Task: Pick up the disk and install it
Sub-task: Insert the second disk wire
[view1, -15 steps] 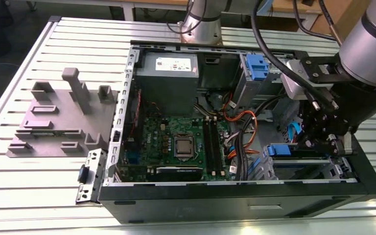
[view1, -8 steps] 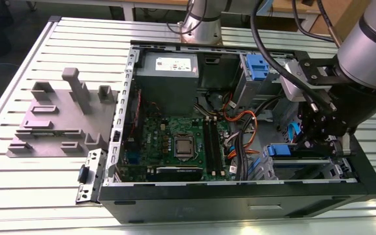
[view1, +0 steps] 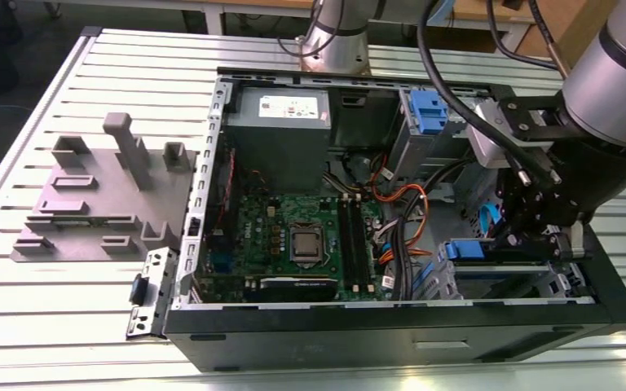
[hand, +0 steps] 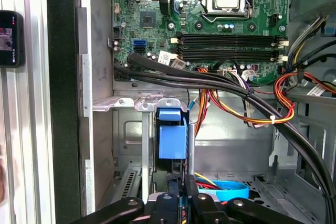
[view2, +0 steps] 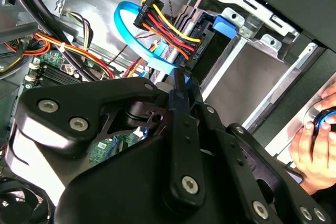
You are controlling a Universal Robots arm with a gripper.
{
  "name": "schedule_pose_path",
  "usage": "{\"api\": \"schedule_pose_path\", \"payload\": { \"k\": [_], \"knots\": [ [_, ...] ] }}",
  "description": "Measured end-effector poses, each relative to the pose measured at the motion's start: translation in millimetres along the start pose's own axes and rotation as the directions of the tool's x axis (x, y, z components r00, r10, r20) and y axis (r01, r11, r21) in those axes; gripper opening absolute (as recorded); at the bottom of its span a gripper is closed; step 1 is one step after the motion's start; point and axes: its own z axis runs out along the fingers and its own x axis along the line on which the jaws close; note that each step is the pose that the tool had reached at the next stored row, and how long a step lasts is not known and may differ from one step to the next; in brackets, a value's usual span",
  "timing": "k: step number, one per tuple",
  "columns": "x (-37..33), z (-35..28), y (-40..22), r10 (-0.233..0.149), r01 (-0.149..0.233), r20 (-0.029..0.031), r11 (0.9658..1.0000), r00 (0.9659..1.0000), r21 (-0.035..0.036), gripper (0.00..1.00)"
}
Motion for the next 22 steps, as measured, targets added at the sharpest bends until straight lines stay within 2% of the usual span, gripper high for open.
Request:
{"api": "schedule_pose_path", "payload": {
  "k": [11,22],
  "knots": [
    [0.0,-0.3,0.0,0.000,0.000,0.0027,1.0000,1.0000,0.0001,0.16],
    [0.3,2.6,0.2,0.000,0.000,0.0025,1.0000,1.0000,0.0001,0.16]
  ]
}}
